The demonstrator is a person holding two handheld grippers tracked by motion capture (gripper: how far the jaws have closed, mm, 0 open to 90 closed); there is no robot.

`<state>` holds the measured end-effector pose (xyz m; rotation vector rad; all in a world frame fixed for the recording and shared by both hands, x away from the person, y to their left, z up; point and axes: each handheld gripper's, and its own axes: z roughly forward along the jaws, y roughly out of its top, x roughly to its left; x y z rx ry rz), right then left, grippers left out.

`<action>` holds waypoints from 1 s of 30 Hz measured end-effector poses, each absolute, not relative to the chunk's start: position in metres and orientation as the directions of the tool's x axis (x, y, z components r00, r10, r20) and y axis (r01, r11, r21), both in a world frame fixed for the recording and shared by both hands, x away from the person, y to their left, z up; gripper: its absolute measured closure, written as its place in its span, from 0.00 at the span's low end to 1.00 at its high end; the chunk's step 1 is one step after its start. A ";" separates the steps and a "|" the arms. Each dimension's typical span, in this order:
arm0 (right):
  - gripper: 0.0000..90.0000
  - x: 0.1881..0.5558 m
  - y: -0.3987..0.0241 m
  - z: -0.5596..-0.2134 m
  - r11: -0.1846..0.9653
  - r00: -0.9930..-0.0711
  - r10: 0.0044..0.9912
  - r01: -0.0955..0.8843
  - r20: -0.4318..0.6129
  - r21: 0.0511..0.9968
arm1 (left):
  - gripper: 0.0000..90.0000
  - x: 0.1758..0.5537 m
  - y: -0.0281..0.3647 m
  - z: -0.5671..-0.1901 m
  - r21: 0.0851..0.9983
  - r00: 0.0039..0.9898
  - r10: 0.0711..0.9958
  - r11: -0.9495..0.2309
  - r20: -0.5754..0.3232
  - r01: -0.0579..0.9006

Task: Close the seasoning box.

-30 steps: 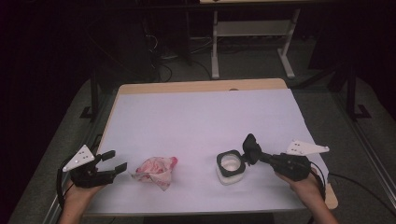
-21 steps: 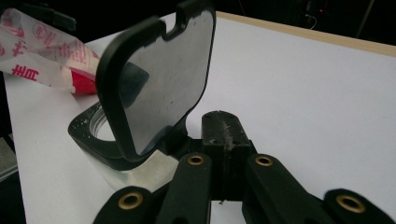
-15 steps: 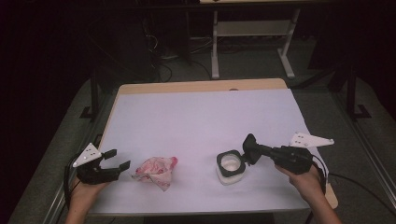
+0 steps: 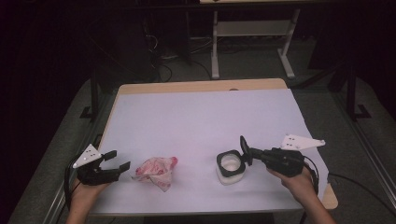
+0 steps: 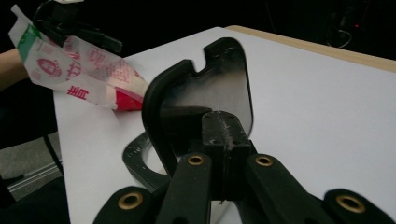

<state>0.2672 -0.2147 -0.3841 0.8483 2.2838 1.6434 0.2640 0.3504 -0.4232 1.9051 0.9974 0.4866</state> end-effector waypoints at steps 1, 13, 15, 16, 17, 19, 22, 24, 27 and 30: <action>1.00 0.267 -0.212 -0.384 0.219 -0.818 0.552 0.330 0.163 0.918 | 0.26 0.264 0.351 -0.423 0.856 0.596 0.801 -0.265 -0.060 0.443; 1.00 0.268 -0.201 -0.388 0.255 -0.828 0.543 0.322 0.141 0.912 | 0.26 0.263 0.351 -0.422 0.859 0.586 0.808 -0.254 -0.064 0.444; 1.00 0.269 -0.206 -0.387 0.247 -0.816 0.561 0.326 0.140 0.912 | 0.26 0.262 0.352 -0.421 0.859 0.586 0.808 -0.260 -0.057 0.442; 1.00 0.269 -0.208 -0.387 0.246 -0.814 0.564 0.325 0.138 0.913 | 0.26 0.262 0.352 -0.421 0.861 0.583 0.810 -0.252 -0.061 0.441; 1.00 0.269 -0.210 -0.387 0.242 -0.807 0.574 0.329 0.139 0.913 | 0.26 0.262 0.352 -0.421 0.862 0.582 0.811 -0.253 -0.058 0.439; 0.93 0.270 -0.215 -0.388 0.243 -0.790 0.599 0.330 0.126 0.912 | 0.26 0.261 0.353 -0.420 0.860 0.586 0.808 -0.257 -0.058 0.440; 0.85 0.271 -0.224 -0.391 0.244 -0.770 0.626 0.347 0.126 0.906 | 0.26 0.260 0.355 -0.418 0.868 0.586 0.808 -0.241 -0.069 0.435; 0.78 0.273 -0.229 -0.394 0.239 -0.751 0.649 0.355 0.123 0.904 | 0.26 0.260 0.356 -0.419 0.869 0.586 0.807 -0.241 -0.069 0.433; 0.66 0.275 -0.236 -0.399 0.229 -0.725 0.676 0.374 0.130 0.899 | 0.26 0.260 0.357 -0.420 0.865 0.590 0.805 -0.248 -0.066 0.435; 0.59 0.278 -0.240 -0.404 0.228 -0.709 0.694 0.383 0.126 0.895 | 0.26 0.260 0.355 -0.421 0.866 0.592 0.803 -0.250 -0.064 0.433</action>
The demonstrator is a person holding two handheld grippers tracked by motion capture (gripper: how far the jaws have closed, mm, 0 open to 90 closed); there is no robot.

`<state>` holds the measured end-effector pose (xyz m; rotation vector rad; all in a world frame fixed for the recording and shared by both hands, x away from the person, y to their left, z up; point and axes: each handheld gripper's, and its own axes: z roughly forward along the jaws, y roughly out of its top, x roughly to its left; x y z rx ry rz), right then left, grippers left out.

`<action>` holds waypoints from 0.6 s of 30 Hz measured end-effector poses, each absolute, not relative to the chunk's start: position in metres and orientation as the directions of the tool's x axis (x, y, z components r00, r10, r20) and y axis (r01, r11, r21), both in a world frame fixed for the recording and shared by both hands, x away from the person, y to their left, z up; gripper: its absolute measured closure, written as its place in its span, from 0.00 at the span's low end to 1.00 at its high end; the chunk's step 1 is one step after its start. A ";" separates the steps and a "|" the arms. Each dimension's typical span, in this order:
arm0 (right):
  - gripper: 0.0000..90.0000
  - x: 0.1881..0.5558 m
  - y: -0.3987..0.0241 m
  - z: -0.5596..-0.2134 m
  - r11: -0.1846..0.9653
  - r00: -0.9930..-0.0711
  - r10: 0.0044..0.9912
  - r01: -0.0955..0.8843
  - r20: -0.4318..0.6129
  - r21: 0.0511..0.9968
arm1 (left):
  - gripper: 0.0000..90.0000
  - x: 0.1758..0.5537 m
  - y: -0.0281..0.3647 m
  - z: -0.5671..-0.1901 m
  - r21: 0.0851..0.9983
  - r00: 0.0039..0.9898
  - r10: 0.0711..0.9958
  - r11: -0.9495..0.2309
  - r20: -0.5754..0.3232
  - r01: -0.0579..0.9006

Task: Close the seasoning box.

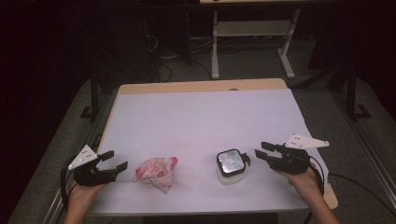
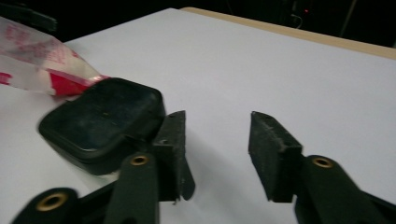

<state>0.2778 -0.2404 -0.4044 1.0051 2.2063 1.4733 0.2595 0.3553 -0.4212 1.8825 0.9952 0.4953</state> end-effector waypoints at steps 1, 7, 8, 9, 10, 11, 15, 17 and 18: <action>0.56 0.279 -0.242 -0.407 0.227 -0.706 0.697 0.387 0.129 0.894 | 0.26 0.259 0.355 -0.421 0.864 0.590 0.805 -0.250 -0.065 0.437; 0.41 0.283 -0.253 -0.426 0.213 -0.684 0.715 0.405 0.141 0.889 | 0.26 0.258 0.354 -0.423 0.863 0.586 0.808 -0.252 -0.061 0.437; 0.39 0.284 -0.255 -0.429 0.211 -0.680 0.721 0.404 0.137 0.890 | 0.26 0.258 0.354 -0.423 0.861 0.589 0.806 -0.260 -0.056 0.437; 0.36 0.285 -0.257 -0.432 0.208 -0.673 0.726 0.409 0.140 0.889 | 0.26 0.258 0.353 -0.423 0.860 0.589 0.806 -0.260 -0.057 0.439; 0.33 0.286 -0.259 -0.436 0.200 -0.666 0.733 0.408 0.140 0.891 | 0.26 0.258 0.352 -0.423 0.861 0.590 0.806 -0.260 -0.056 0.437; 0.32 0.288 -0.262 -0.440 0.201 -0.663 0.736 0.409 0.139 0.890 | 0.26 0.258 0.352 -0.424 0.861 0.590 0.806 -0.261 -0.054 0.436; 0.30 0.291 -0.272 -0.447 0.199 -0.634 0.761 0.426 0.135 0.882 | 0.26 0.258 0.350 -0.425 0.858 0.590 0.806 -0.264 -0.055 0.440; 0.30 0.291 -0.274 -0.448 0.197 -0.630 0.765 0.425 0.133 0.883 | 0.26 0.258 0.350 -0.425 0.856 0.593 0.804 -0.269 -0.053 0.441; 0.30 0.291 -0.275 -0.447 0.193 -0.626 0.768 0.428 0.136 0.883 | 0.26 0.258 0.350 -0.425 0.858 0.592 0.805 -0.267 -0.052 0.439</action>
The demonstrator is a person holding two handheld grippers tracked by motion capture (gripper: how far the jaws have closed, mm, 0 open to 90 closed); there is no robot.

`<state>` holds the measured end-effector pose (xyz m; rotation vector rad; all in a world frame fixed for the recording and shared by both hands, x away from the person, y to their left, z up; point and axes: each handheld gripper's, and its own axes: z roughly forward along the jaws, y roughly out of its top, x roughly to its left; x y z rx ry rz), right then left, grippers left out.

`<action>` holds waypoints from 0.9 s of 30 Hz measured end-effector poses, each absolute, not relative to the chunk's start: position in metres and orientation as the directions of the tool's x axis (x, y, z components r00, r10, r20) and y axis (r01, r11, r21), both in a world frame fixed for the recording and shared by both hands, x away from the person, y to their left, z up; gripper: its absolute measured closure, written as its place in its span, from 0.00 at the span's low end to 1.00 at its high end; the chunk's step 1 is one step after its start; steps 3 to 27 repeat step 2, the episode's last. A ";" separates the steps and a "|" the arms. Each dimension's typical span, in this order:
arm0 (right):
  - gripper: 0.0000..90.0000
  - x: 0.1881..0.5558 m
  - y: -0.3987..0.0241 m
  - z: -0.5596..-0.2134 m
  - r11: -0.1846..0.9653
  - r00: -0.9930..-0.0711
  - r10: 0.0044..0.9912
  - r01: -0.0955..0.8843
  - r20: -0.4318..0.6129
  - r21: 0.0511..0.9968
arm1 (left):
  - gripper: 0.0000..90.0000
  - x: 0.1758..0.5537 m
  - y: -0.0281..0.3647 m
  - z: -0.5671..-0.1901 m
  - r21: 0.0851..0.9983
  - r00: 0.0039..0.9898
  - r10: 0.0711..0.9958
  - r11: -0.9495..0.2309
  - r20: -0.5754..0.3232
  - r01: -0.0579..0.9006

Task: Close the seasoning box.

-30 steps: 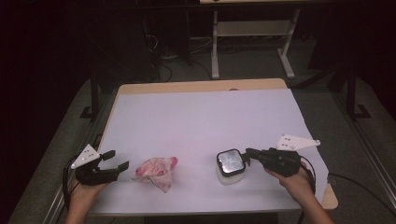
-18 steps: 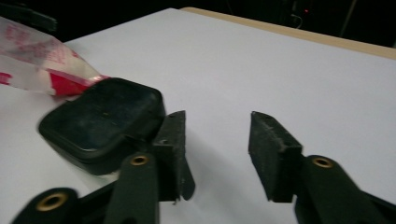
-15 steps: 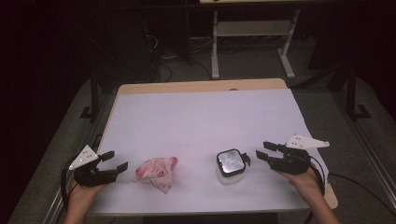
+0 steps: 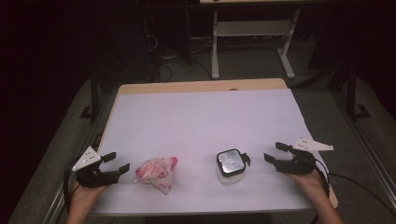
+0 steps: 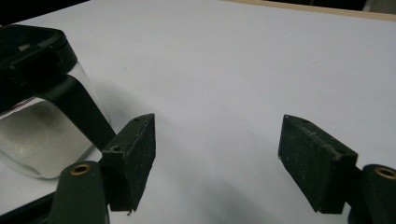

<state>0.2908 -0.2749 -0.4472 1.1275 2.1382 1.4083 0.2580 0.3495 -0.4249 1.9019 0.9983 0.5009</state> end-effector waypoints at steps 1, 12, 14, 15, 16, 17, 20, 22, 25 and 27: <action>0.30 0.291 -0.275 -0.447 0.191 -0.626 0.768 0.425 0.135 0.885 | 0.26 0.258 0.349 -0.425 0.859 0.591 0.805 -0.264 -0.055 0.439; 0.29 0.290 -0.275 -0.446 0.190 -0.627 0.767 0.422 0.134 0.886 | 0.26 0.258 0.349 -0.425 0.859 0.593 0.804 -0.265 -0.055 0.438; 0.29 0.290 -0.275 -0.446 0.190 -0.627 0.767 0.422 0.134 0.886 | 0.26 0.258 0.349 -0.425 0.859 0.593 0.804 -0.265 -0.055 0.438; 0.29 0.290 -0.275 -0.446 0.190 -0.627 0.767 0.422 0.134 0.886 | 0.26 0.258 0.349 -0.425 0.859 0.593 0.804 -0.265 -0.055 0.438; 0.29 0.290 -0.275 -0.446 0.190 -0.627 0.767 0.422 0.134 0.886 | 0.26 0.258 0.349 -0.425 0.859 0.593 0.804 -0.265 -0.055 0.438; 0.29 0.290 -0.275 -0.446 0.190 -0.627 0.767 0.422 0.134 0.886 | 0.26 0.258 0.349 -0.425 0.859 0.593 0.804 -0.265 -0.055 0.438; 0.29 0.290 -0.275 -0.446 0.190 -0.627 0.767 0.422 0.134 0.886 | 0.26 0.258 0.349 -0.425 0.859 0.593 0.804 -0.265 -0.055 0.438; 0.29 0.290 -0.275 -0.446 0.190 -0.627 0.767 0.422 0.134 0.886 | 0.26 0.258 0.349 -0.425 0.859 0.593 0.804 -0.265 -0.055 0.438; 0.29 0.290 -0.275 -0.446 0.190 -0.627 0.767 0.422 0.134 0.886 | 0.26 0.258 0.349 -0.425 0.859 0.593 0.804 -0.265 -0.055 0.438; 0.29 0.290 -0.275 -0.446 0.190 -0.627 0.767 0.422 0.134 0.886 | 0.26 0.258 0.349 -0.425 0.859 0.593 0.804 -0.265 -0.055 0.438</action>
